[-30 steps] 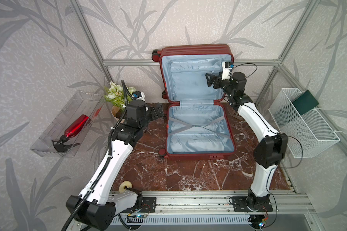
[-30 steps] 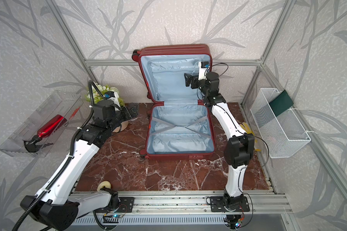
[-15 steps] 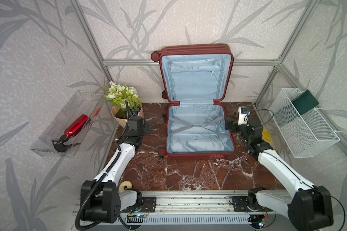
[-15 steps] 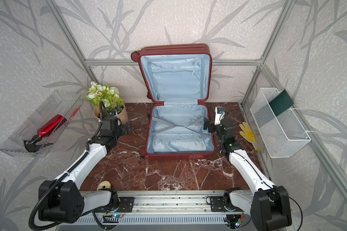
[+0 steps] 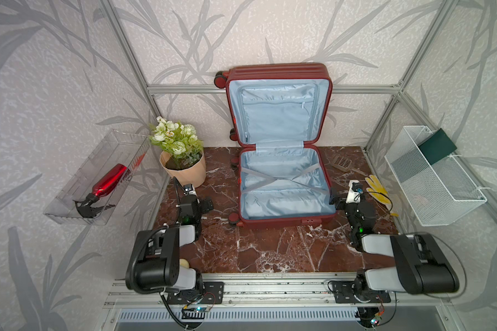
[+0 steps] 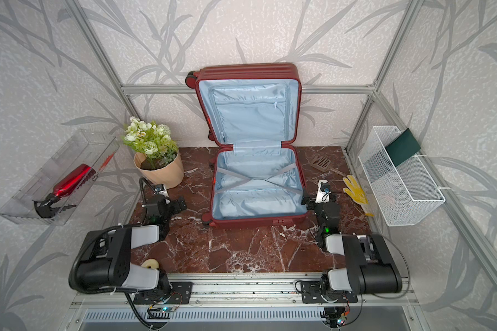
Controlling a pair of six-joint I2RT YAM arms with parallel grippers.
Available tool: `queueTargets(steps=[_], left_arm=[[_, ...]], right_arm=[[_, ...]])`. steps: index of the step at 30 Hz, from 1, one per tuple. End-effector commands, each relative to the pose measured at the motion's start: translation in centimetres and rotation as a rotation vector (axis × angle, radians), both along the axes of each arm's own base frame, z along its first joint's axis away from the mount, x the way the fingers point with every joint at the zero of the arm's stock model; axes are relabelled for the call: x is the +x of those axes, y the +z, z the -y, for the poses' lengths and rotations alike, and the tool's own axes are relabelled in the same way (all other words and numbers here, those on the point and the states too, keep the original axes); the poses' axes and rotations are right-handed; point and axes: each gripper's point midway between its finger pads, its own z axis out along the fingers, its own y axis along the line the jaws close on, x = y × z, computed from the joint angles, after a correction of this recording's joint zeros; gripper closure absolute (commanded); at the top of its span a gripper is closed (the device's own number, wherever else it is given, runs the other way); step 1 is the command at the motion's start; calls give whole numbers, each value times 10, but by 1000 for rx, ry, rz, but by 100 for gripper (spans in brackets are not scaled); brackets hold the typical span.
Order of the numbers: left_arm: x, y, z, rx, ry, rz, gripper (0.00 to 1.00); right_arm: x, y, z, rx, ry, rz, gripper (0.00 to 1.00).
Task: Open the suitcase zippers
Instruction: Reset both arms
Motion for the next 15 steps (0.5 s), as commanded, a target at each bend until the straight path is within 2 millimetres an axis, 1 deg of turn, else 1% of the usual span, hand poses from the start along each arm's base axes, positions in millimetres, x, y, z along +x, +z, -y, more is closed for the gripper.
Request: queueTargets(steps=[1,2,3,5,8,10,12,15], left_arm=[[20,28,11,31,-88,111,1],[24,26,13,43,-93,60,1],[25,28,16,79,-88,84,1],[26,28,17,83,-92,104,1],[25,25,17,73,-92,55,1],[26,26,17,76,-95,66,1],[26,27,17,73,-94,65,1],[25,26,17,77,-95,64,1]], right_arm=[[1,-44,-14,-57,86,-134,1],[10,-45,-17,-59,98,-166,1],[16,-48,-17,-58,99,-193,1],[21,-52,-20,-68,117,-244,1],[21,-53,-21,-79,115,-245,1],[21,-52,-19,-78,105,-241,1],[20,-51,-12,-73,63,-232,1],[13,-49,1,-64,-26,-198,1]])
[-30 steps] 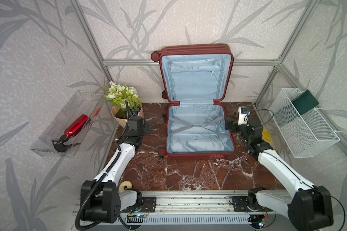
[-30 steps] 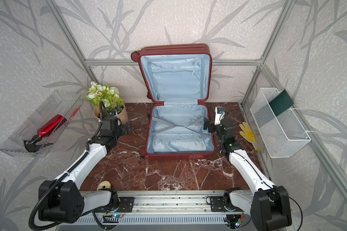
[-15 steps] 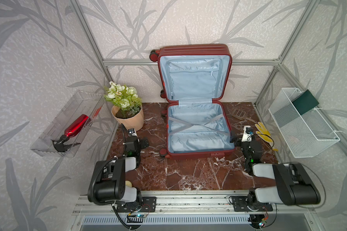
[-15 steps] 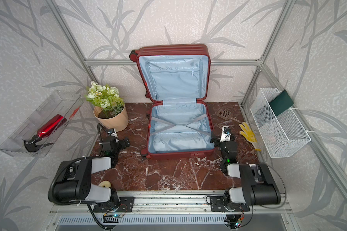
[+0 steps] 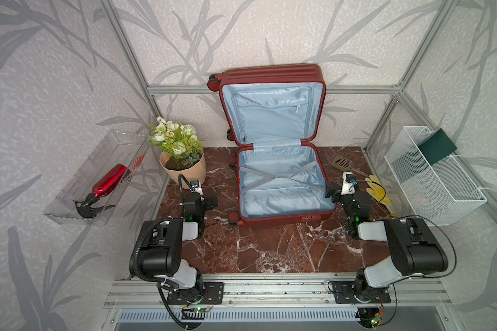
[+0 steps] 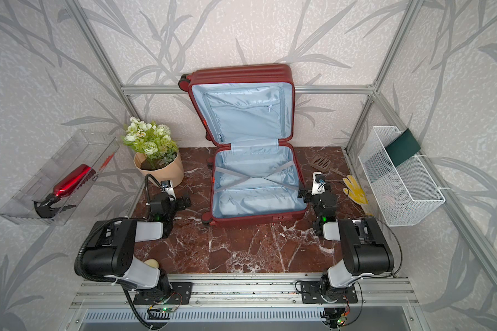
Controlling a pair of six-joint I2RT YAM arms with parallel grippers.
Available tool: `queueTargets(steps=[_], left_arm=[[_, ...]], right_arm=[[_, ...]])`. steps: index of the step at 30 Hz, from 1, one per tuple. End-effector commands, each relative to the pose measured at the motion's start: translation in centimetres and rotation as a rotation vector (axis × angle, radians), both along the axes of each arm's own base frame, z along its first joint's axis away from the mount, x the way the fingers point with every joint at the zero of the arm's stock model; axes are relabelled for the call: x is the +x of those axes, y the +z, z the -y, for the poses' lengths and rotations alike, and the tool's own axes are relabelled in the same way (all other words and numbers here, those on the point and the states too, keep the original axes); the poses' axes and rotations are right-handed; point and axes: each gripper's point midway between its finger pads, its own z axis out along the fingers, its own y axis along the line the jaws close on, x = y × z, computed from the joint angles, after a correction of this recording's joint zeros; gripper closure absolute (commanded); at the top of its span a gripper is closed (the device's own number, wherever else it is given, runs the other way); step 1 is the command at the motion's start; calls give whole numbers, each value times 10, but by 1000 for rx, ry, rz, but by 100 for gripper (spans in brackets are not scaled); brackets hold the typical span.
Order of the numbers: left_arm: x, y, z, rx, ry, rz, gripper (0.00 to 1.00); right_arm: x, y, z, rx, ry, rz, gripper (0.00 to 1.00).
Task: Open the suitcase zippers
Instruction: Reset both arms
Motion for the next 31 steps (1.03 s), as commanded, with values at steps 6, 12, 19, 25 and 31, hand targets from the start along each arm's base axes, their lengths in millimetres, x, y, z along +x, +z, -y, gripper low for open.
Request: queueTargets(steps=[6,12,19,25,31], left_arm=[[5,12,0,30,-13,29,1],[5,12,0,31,-13,30,1],[5,12,0,30,-13,30,1],[5,12,0,30,-13,30,1],[5,12,0,28,-12,29,1]], right_arm=[[-20,-52,14,-33,-86,-152,1],[-11,-54,-15,-64,91,-200,1],[-10,-56,-17,-69,103,-212,1],[-10,-56,-18,-70,106,-213,1],[-10,-56,-18,-70,107,-212,1]])
